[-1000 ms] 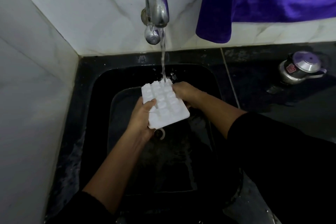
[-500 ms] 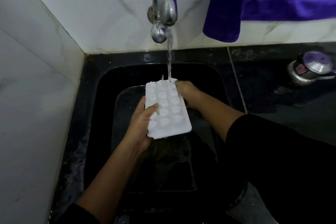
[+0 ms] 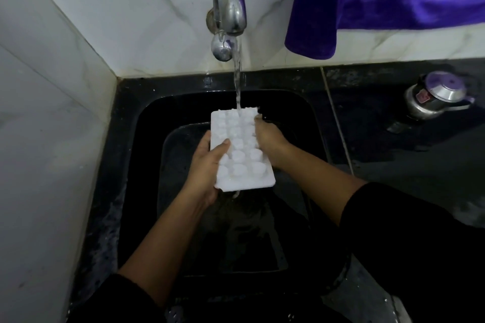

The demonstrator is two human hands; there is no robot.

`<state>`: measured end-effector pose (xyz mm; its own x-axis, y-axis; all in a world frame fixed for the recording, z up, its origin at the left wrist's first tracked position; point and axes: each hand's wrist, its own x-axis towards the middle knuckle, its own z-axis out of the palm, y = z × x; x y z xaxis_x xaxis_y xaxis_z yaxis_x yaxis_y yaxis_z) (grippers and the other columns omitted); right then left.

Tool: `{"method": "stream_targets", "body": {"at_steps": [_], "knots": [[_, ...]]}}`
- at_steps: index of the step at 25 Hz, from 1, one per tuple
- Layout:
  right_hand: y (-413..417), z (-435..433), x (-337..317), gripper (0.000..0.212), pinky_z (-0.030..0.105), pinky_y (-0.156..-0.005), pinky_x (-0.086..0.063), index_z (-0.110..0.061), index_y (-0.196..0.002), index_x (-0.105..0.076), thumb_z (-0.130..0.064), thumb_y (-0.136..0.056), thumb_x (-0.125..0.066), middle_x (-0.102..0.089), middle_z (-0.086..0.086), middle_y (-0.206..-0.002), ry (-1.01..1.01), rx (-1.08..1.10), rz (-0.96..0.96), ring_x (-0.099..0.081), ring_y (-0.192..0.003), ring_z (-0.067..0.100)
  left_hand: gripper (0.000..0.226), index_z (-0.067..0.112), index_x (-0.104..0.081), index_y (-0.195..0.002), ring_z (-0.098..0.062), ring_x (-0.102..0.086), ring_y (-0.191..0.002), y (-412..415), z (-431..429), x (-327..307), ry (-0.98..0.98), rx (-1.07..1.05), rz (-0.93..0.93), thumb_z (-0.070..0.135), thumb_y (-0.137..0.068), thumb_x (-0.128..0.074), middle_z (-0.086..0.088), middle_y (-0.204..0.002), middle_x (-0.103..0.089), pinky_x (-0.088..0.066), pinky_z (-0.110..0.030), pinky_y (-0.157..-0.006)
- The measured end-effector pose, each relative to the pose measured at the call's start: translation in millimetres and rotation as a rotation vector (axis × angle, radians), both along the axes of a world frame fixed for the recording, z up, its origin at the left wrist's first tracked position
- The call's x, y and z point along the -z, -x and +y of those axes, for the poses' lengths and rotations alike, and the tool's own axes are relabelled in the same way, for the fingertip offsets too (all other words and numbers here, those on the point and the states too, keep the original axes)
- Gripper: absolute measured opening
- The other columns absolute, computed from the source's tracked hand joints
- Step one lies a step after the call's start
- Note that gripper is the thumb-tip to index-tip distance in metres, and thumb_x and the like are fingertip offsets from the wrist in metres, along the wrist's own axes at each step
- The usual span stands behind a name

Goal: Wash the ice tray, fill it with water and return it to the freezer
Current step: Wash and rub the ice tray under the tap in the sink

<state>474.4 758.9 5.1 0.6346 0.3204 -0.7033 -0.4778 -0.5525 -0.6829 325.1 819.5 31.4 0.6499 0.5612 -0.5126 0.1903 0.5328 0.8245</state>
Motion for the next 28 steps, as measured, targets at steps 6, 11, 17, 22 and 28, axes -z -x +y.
{"method": "stream_targets", "body": {"at_steps": [6, 11, 17, 22, 28], "knots": [[-7.5, -22.9, 14.5, 0.046, 0.034, -0.082, -0.058, -0.01, -0.129, -0.065, -0.045, -0.1, -0.063, -0.074, 0.01, -0.114, -0.1, 0.003, 0.137, -0.073, -0.102, 0.028, 0.033, 0.02, -0.064, -0.135, -0.019, -0.078, -0.092, -21.2, -1.5, -7.8, -0.013, 0.045, 0.104, 0.03, -0.112, -0.043, -0.004, -0.113, -0.079, -0.061, -0.03, -0.063], [-25.7, -14.4, 18.0, 0.023, 0.03, -0.068, -0.054, -0.017, -0.101, -0.064, -0.026, -0.111, -0.046, -0.068, 0.006, -0.104, -0.215, 0.195, 0.242, -0.067, -0.086, 0.02, 0.028, 0.02, -0.071, -0.102, -0.01, -0.072, -0.063, -44.9, 8.7, -22.4, -0.03, 0.132, 0.241, 0.02, -0.108, -0.044, 0.003, -0.077, -0.077, -0.056, -0.024, -0.049], [-41.1, -28.1, 13.4, 0.021, 0.032, -0.063, -0.054, -0.021, -0.095, -0.061, -0.029, -0.11, -0.048, -0.065, 0.003, -0.097, -0.23, 0.226, 0.269, -0.067, -0.083, 0.018, 0.027, 0.01, -0.068, -0.092, -0.015, -0.075, -0.061, -73.6, 27.3, -35.3, -0.085, 0.354, 0.369, 0.01, -0.106, -0.044, -0.006, -0.078, -0.077, -0.054, -0.022, -0.045], [-29.6, -37.7, 9.2, 0.019, 0.03, -0.069, -0.054, -0.014, -0.104, -0.068, -0.031, -0.104, -0.06, -0.072, 0.006, -0.102, -0.161, 0.089, 0.162, -0.069, -0.083, 0.018, 0.025, 0.006, -0.069, -0.1, -0.019, -0.069, -0.063, -74.5, 19.8, -11.2, -0.09, 0.244, 0.438, 0.011, -0.107, -0.046, -0.007, -0.076, -0.074, -0.055, -0.025, -0.046], [7.3, -69.6, -10.8, 0.035, 0.032, -0.067, -0.06, -0.013, -0.112, -0.069, -0.045, -0.097, -0.068, -0.079, 0.004, -0.1, -0.175, -0.095, 0.015, -0.078, -0.086, 0.019, 0.024, 0.008, -0.067, -0.114, -0.018, -0.058, -0.064, -78.7, 25.3, 18.7, -0.09, -0.023, 0.398, 0.018, -0.11, -0.045, -0.004, -0.079, -0.062, -0.049, -0.027, -0.055]]}}
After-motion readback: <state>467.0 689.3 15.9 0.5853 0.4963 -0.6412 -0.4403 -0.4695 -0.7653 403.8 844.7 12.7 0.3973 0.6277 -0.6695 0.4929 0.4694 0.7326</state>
